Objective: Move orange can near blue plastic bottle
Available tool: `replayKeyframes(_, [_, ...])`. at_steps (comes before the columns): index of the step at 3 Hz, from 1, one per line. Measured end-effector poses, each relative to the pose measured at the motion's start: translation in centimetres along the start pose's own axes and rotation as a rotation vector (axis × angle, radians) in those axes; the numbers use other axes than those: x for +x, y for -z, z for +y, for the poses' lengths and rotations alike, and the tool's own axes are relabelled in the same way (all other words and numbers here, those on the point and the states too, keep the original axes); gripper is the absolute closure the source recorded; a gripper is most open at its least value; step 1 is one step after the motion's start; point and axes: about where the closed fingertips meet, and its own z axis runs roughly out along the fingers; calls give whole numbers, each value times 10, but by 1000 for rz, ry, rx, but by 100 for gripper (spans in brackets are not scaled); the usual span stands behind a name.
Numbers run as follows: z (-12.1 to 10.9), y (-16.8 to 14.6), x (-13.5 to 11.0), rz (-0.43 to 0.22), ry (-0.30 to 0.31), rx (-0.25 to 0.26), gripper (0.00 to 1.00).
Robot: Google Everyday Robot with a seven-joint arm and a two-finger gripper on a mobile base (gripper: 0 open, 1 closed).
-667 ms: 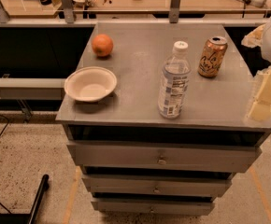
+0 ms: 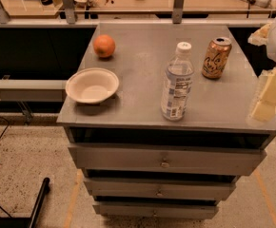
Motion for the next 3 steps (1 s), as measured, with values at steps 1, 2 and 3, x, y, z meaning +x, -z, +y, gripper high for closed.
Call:
replayKeyframes(1, [-45, 5, 8, 1, -63, 123, 0])
replayKeyframes(2, [-108, 23, 25, -27, -136, 310, 0])
replayKeyframes(3, [-145, 19, 51, -100, -222, 417, 0])
